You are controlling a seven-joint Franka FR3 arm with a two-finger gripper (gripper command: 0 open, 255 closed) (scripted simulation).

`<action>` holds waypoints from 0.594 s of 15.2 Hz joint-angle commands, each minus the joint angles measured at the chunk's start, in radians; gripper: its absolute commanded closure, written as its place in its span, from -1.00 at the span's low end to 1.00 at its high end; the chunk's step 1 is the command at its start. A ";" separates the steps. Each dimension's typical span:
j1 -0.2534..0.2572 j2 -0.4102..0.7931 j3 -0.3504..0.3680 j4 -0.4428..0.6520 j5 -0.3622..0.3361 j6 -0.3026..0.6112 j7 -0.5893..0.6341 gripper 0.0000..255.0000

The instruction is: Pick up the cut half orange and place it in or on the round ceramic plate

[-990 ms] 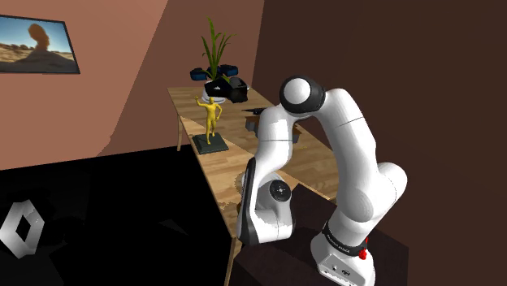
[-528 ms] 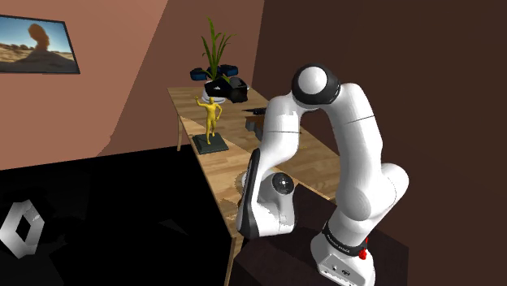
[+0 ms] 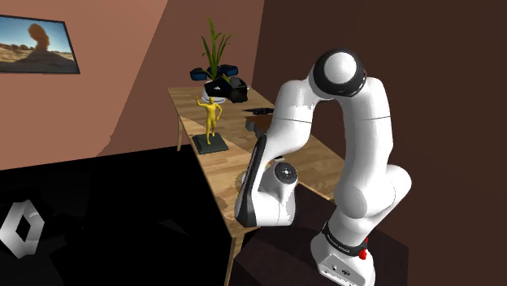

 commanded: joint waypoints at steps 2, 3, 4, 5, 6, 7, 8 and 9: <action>-0.043 -0.080 0.074 -0.011 0.077 -0.055 -0.047 1.00; -0.048 -0.088 0.082 -0.011 0.085 -0.061 -0.052 1.00; -0.090 -0.117 0.080 -0.027 0.058 -0.088 -0.063 1.00; -0.132 -0.145 0.077 -0.041 0.030 -0.116 -0.075 1.00; -0.173 -0.174 0.074 -0.053 0.000 -0.144 -0.087 1.00; -0.215 -0.202 0.069 -0.063 -0.031 -0.173 -0.099 1.00; -0.257 -0.228 0.064 -0.071 -0.063 -0.202 -0.111 1.00; -0.298 -0.254 0.056 -0.078 -0.097 -0.231 -0.122 1.00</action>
